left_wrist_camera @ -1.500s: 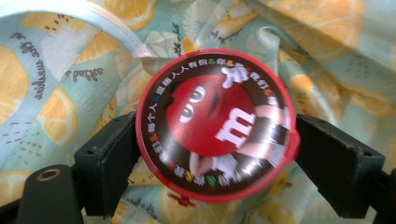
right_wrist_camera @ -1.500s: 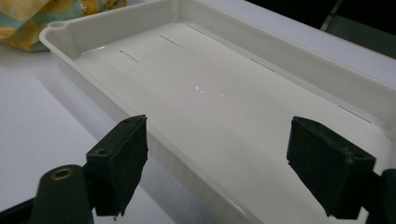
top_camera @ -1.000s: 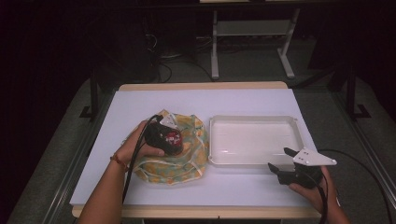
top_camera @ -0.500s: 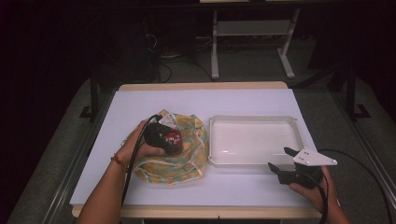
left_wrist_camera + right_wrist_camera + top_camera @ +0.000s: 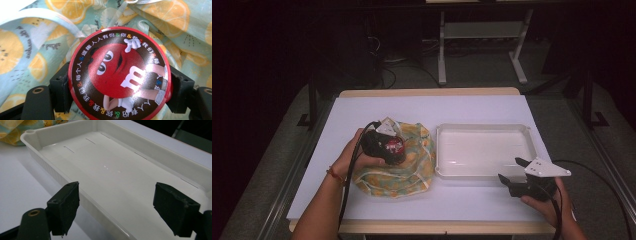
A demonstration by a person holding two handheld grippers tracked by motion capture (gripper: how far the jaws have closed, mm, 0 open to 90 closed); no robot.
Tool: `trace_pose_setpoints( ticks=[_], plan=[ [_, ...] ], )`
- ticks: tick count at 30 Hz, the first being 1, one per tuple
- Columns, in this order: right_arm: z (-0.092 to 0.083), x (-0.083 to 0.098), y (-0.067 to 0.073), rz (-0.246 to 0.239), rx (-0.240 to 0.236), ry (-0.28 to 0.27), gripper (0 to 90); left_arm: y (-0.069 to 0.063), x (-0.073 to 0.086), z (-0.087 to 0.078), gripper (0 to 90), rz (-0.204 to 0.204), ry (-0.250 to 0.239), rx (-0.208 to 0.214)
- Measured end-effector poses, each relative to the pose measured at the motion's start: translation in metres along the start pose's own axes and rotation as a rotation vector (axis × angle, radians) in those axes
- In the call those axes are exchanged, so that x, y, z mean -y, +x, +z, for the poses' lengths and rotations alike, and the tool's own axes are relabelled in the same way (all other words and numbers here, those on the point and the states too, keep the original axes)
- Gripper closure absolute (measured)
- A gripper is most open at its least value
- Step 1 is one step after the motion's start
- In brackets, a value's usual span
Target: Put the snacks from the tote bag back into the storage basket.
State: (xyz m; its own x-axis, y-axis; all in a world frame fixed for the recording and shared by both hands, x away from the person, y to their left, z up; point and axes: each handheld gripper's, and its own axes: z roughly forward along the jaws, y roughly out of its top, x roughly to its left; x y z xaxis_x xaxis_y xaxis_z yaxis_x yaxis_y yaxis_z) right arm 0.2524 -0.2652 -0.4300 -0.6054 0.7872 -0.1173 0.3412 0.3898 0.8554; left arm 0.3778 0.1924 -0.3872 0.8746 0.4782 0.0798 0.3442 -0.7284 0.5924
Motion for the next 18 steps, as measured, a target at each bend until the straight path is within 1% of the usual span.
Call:
trace_pose_setpoints(
  ticks=[5,6,10,16,18],
  plan=[
    [0.001,-0.001,0.000,0.000,-0.004,-0.001,20.5,-0.001,0.000,-0.009,23.9,-0.010,-0.029,-0.005],
    [0.002,-0.001,0.000,0.000,-0.005,-0.001,20.5,-0.001,-0.001,-0.011,23.9,-0.016,-0.032,-0.007],
    [0.002,-0.001,-0.001,-0.002,-0.006,-0.001,20.5,-0.003,-0.003,-0.017,23.9,-0.019,-0.043,-0.002],
    [0.002,-0.001,-0.001,-0.002,-0.006,-0.001,20.5,-0.006,-0.005,-0.021,23.9,-0.017,-0.048,-0.017],
    [0.002,-0.001,-0.001,-0.001,-0.006,-0.002,20.5,-0.007,-0.006,-0.022,23.9,-0.021,-0.039,-0.020]
  ],
)
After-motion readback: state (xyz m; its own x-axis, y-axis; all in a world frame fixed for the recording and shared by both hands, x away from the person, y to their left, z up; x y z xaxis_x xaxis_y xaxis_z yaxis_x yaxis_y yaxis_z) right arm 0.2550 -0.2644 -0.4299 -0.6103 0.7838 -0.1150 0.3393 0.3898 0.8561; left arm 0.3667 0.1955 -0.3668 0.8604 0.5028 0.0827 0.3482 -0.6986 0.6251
